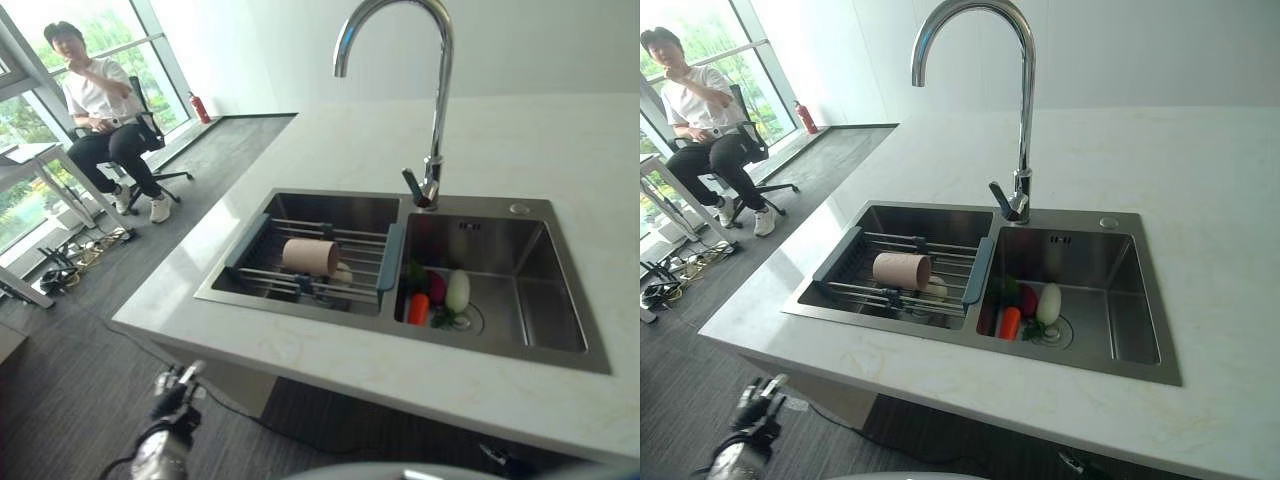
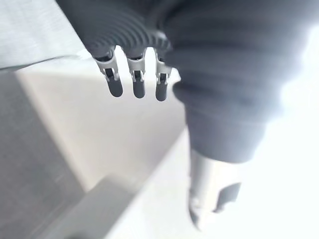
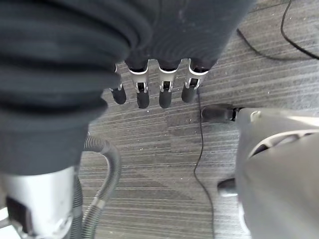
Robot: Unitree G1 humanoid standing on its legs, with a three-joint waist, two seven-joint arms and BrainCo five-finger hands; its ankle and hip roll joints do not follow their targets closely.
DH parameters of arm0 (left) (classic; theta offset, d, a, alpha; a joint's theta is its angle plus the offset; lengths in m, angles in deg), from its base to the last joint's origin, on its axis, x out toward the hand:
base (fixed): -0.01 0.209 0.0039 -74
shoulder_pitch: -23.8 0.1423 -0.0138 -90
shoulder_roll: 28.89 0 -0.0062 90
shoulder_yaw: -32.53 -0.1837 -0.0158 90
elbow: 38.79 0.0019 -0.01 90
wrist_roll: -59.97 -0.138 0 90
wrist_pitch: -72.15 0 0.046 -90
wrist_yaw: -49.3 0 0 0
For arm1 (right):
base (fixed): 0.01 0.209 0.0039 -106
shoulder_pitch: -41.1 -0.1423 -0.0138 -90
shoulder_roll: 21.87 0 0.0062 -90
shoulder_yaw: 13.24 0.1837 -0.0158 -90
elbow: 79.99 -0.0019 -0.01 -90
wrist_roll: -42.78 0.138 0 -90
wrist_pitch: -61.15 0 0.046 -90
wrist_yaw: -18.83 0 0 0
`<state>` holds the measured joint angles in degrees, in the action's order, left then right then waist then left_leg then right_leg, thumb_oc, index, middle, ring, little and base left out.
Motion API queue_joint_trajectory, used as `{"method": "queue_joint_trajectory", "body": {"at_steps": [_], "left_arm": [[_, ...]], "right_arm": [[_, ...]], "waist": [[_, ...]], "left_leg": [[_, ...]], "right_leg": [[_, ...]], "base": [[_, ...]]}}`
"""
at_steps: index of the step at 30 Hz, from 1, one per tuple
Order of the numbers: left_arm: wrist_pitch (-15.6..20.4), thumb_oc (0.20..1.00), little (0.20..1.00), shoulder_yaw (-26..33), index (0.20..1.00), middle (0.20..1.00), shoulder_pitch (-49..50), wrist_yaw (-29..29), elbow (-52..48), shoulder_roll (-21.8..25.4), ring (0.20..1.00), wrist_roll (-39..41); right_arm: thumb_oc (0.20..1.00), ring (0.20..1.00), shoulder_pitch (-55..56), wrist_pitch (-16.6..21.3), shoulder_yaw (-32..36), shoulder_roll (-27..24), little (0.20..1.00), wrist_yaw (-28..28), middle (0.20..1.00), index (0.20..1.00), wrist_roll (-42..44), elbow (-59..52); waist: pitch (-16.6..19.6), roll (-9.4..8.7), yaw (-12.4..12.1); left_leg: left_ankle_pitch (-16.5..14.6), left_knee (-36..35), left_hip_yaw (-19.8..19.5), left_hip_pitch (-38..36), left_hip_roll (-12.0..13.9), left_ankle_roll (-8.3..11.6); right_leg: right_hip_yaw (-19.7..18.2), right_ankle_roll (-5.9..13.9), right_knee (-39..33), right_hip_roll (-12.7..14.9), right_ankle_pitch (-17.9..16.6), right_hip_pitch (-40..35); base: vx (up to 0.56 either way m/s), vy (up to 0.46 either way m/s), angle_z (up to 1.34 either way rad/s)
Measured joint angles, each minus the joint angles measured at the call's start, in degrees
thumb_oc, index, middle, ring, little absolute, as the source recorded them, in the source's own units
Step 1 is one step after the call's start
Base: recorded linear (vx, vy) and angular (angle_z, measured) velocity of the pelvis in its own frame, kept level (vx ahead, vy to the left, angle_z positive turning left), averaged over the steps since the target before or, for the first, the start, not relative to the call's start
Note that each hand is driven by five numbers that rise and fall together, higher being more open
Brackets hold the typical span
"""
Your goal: Place the dishes in the dishwasher.
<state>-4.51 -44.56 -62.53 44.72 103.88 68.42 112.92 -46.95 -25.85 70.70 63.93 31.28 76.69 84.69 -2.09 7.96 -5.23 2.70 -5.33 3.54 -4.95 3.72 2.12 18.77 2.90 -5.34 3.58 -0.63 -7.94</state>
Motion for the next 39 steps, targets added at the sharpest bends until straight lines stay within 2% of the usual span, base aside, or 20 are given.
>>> {"method": "queue_joint_trajectory", "body": {"at_steps": [2, 5, 8, 10, 11, 12, 14, 16, 17, 18, 20, 21, 23, 24, 27, 28, 30, 34, 36, 39], "left_arm": [[0.37, 1.000, 1.000, 0.78, 1.000, 1.000, -0.29, 0.66, 1.54, 1.17, 1.000, -0.01], [0.19, 1.000, 1.000, 1.65, 1.000, 1.000, -1.04, 2.25, 5.27, 1.67, 1.000, -0.01], [-0.05, 1.000, 1.000, 5.62, 1.000, 1.000, -1.68, 3.62, 11.57, 3.47, 1.000, -0.05], [-0.52, 1.000, 1.000, 9.04, 1.000, 1.000, -1.46, 4.52, 15.92, 8.16, 1.000, -0.05], [-0.45, 1.000, 1.000, 12.55, 1.000, 1.000, -1.52, 4.60, 15.85, 10.96, 1.000, 0.00], [1.14, 1.000, 1.000, 14.70, 1.000, 1.000, -1.38, 5.41, 13.65, 15.09, 1.000, 0.42], [1.86, 1.000, 1.000, 15.41, 1.000, 1.000, -1.62, 8.37, 6.45, 17.94, 1.000, 0.55], [5.04, 1.000, 1.000, 17.31, 1.000, 1.000, -2.16, 11.92, -8.91, 19.60, 1.000, -0.75], [6.60, 1.000, 1.000, 16.44, 1.000, 1.000, -2.90, 12.60, -11.32, 20.85, 1.000, -2.57], [6.71, 1.000, 1.000, 15.72, 1.000, 1.000, -5.83, 14.69, -14.80, 22.07, 1.000, -4.68], [7.29, 1.000, 1.000, 13.55, 1.000, 1.000, -8.23, 14.93, -16.95, 25.01, 1.000, -8.07], [5.99, 1.000, 1.000, 11.63, 1.000, 1.000, -11.36, 16.12, -19.57, 26.26, 1.000, -9.70], [5.64, 1.000, 1.000, 6.85, 1.000, 1.000, -14.82, 15.17, -23.13, 30.48, 1.000, -13.63], [4.97, 1.000, 1.000, 6.48, 1.000, 1.000, -16.04, 14.64, -23.15, 30.60, 1.000, -14.62], [3.68, 1.000, 1.000, 2.25, 1.000, 1.000, -17.87, 12.26, -23.19, 30.75, 1.000, -18.29], [2.94, 1.000, 1.000, -1.15, 1.000, 1.000, -18.49, 10.80, -23.33, 30.70, 1.000, -19.80], [1.78, 1.000, 1.000, -4.39, 1.000, 1.000, -20.44, 9.05, -23.45, 30.41, 1.000, -21.27], [0.18, 1.000, 1.000, -13.15, 1.000, 1.000, -26.15, 6.29, -27.76, 30.25, 1.000, -26.80], [0.09, 1.000, 1.000, -14.63, 1.000, 1.000, -26.92, 4.61, -29.34, 30.23, 1.000, -29.68], [-1.77, 1.000, 1.000, -20.16, 1.000, 1.000, -28.96, 2.83, -30.15, 30.24, 1.000, -35.47]], "right_arm": [[1.000, 1.000, 0.61, -0.01, -0.03, -0.01, 1.000, -0.47, 1.000, 1.000, 0.03, 0.06], [1.000, 1.000, 1.19, 0.06, -0.03, -0.06, 1.000, -1.01, 1.000, 1.000, 1.10, 0.18], [1.000, 1.000, 1.10, 0.22, 0.02, -0.36, 1.000, -0.98, 1.000, 1.000, 1.12, 1.09], [1.000, 1.000, 1.13, 0.38, 0.03, -0.95, 1.000, -0.94, 1.000, 1.000, 1.14, 1.33], [1.000, 1.000, 1.37, 0.47, 0.02, -1.02, 1.000, -0.99, 1.000, 1.000, 1.18, 1.35], [1.000, 1.000, 1.93, 0.54, 0.00, -0.79, 1.000, -0.98, 1.000, 1.000, 1.25, 1.26], [1.000, 1.000, 2.38, 0.61, -0.19, -0.08, 1.000, -1.03, 1.000, 1.000, 2.26, 1.17], [1.000, 1.000, 3.74, 0.59, -0.05, 1.51, 1.000, -1.31, 1.000, 1.000, 2.34, 1.07], [1.000, 1.000, 3.91, 0.60, -0.18, 1.74, 1.000, -1.63, 1.000, 1.000, 2.65, 0.89], [1.000, 1.000, 4.43, 0.48, -0.10, 1.75, 1.000, -1.74, 1.000, 1.000, 3.45, 0.77], [1.000, 1.000, 4.36, 0.45, -0.05, 1.57, 1.000, -1.91, 1.000, 1.000, 4.49, 0.53], [1.000, 1.000, 5.43, 0.24, -0.10, 1.67, 1.000, -1.83, 1.000, 1.000, 4.52, 0.03], [1.000, 1.000, 5.09, 0.06, 0.00, 1.62, 1.000, -1.76, 1.000, 1.000, 4.52, -0.05], [1.000, 1.000, 4.90, 0.07, 0.00, 1.58, 1.000, -1.73, 1.000, 1.000, 4.50, -0.15], [1.000, 1.000, 5.21, -0.05, 0.04, 2.05, 1.000, -0.93, 1.000, 1.000, 4.40, -1.00], [1.000, 1.000, 5.24, -0.08, 0.07, 2.05, 1.000, -0.91, 1.000, 1.000, 4.34, -0.95], [1.000, 1.000, 6.24, -0.05, -0.03, 2.06, 1.000, -0.65, 1.000, 1.000, 4.23, -0.95], [1.000, 1.000, 6.87, -0.18, 0.40, 1.97, 1.000, -0.17, 1.000, 1.000, 3.16, -0.95], [1.000, 1.000, 6.65, -0.16, 0.43, 1.96, 1.000, 0.01, 1.000, 1.000, 3.15, -1.22], [1.000, 1.000, 6.72, -0.80, 0.49, 1.82, 1.000, 0.39, 1.000, 1.000, 2.34, -1.49]], "waist": [[-0.03, 0.64, 0.05], [0.00, 0.69, 0.11], [0.10, 0.45, 0.27], [0.22, 0.48, 0.25], [0.09, 0.60, 0.19], [0.06, 0.44, -0.17], [0.05, 0.64, -0.87], [0.13, -0.43, -1.96], [0.20, -0.53, -1.68], [0.15, -0.97, -1.87], [0.20, -1.26, -1.29], [0.17, -1.92, -0.94], [0.08, -3.11, -0.39], [0.15, -3.38, 1.28], [0.01, -3.65, 3.01], [0.02, -3.69, 3.71], [-0.10, -3.86, 5.01], [-0.40, -4.42, 5.30], [-0.55, -4.66, 6.72], [-0.56, -4.63, 8.04]], "left_leg": [[-0.21, -0.01, -0.28, 0.03, -0.07, 0.17], [-0.14, -0.01, -0.64, 0.24, -0.06, 0.08], [-0.13, 0.04, -0.71, 0.27, -0.12, 0.09], [-0.12, 0.31, -0.95, 0.07, -0.17, 0.10], [-0.12, 0.29, -1.02, -0.03, -0.18, 0.10], [-0.26, -0.01, -1.22, -0.01, -0.28, 0.24], [-0.69, -0.03, -1.33, -0.02, -0.41, 0.47], [-0.68, -0.03, -1.47, 0.08, -0.45, 0.48], [-0.68, -0.02, -1.47, 0.04, -0.51, 0.46], [-0.69, -0.03, -1.49, 0.16, -0.65, 0.46], [-0.52, -0.02, -1.43, 0.15, -0.75, 0.19], [-0.48, -0.02, -1.34, -0.12, -0.79, 0.11], [-0.46, -0.02, -1.10, -0.13, -0.79, 0.11], [-0.55, 0.01, -0.62, -0.48, -0.86, 0.07], [-0.82, -0.01, 0.83, -1.14, -0.83, 0.02], [-0.87, -0.01, 1.53, -1.22, -0.78, -0.04], [-0.96, 0.00, 2.23, -1.30, -0.74, -0.10], [-1.14, -0.03, 3.88, -2.10, -0.79, -0.29], [-1.14, -0.02, 4.77, -2.17, -0.74, -0.29], [-1.15, -0.03, 5.78, -2.18, -0.73, -0.31]], "right_leg": [[0.36, 0.28, 0.00, 0.07, 0.52, -0.21], [0.68, 0.30, 0.01, 0.03, 0.65, -0.19], [0.74, 0.02, 0.02, 0.06, 0.57, -0.18], [0.88, 0.03, 0.02, 0.09, 0.58, -0.25], [0.94, 0.06, 0.01, 0.11, 0.61, -0.40], [1.17, 0.20, 0.03, 0.17, 0.92, -0.64], [1.21, 0.71, 0.04, 0.31, 1.25, -0.84], [1.31, 0.72, 0.10, 0.31, 1.22, -0.82], [1.28, 0.73, 0.27, 0.38, 1.20, -0.82], [1.36, 0.91, 0.35, 0.50, 1.10, -0.80], [1.30, 0.44, 0.34, 0.63, 0.69, -0.68], [1.23, 0.45, 0.34, 0.64, 0.74, -0.78], [1.02, 0.52, 0.35, 0.65, 0.67, -0.69], [0.61, 0.57, 0.35, 0.77, 0.63, -0.66], [-0.96, 0.67, 0.35, 0.77, 0.45, -0.63], [-1.56, 0.71, 0.35, 0.78, 0.26, -0.35], [-2.48, 0.72, 0.30, 0.74, 0.03, 0.36], [-4.34, 1.03, 0.33, 0.82, -0.30, 0.28], [-5.32, 0.73, 0.33, 0.77, -0.83, 0.50], [-6.28, 0.73, 0.32, 0.76, -1.22, 1.07]], "base": [[0.00, 0.003, 0.08], [0.00, 0.000, 0.06], [0.00, 0.003, 0.01], [0.01, 0.016, 0.04], [0.01, 0.004, 0.07], [0.01, -0.019, 0.07], [0.01, -0.036, 0.05], [0.01, -0.041, 0.02], [0.02, -0.038, 0.02], [0.00, 0.000, 0.00], [0.05, -0.025, 0.00], [0.04, -0.007, -0.04], [0.06, 0.012, -0.08], [0.08, 0.035, -0.14], [0.05, 0.036, -0.28], [0.06, 0.050, -0.30], [0.06, 0.055, -0.22], [0.05, 0.034, -0.25], [0.05, 0.032, -0.21], [0.04, 0.041, -0.19]]}}
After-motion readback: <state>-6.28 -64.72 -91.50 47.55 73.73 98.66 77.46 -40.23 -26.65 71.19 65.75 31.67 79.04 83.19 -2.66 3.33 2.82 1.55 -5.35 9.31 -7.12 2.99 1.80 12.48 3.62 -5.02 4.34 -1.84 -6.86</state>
